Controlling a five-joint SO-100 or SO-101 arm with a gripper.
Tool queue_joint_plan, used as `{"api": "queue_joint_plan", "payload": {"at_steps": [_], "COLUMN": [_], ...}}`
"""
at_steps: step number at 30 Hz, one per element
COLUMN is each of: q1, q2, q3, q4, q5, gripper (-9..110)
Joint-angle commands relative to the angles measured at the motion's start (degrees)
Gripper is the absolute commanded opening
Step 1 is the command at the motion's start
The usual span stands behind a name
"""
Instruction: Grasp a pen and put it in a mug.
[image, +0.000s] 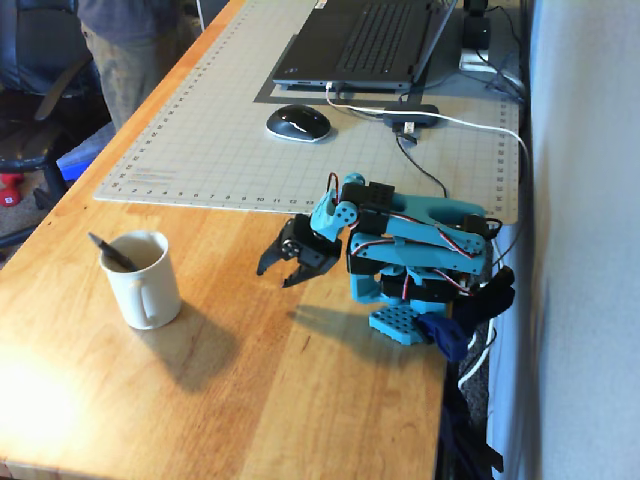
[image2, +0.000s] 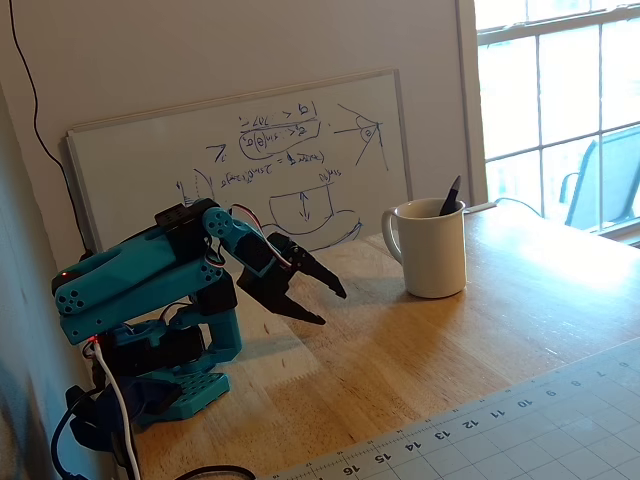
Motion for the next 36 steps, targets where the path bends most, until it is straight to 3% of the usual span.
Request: {"api": "queue_joint_plan", "payload": {"at_steps": [1, 7, 16, 36], "q1": [-0.09, 0.35, 3.60, 3.08], "q2": [1.58, 1.58, 1.58, 0.88], "q3": [-1.23, -1.23, -1.23, -1.14], "q4": [-0.09, 2.55, 4.92, 5.01], "q5": [-0.26, 0.88, 0.97, 9.49], "gripper": [17, 15, 1, 1]}}
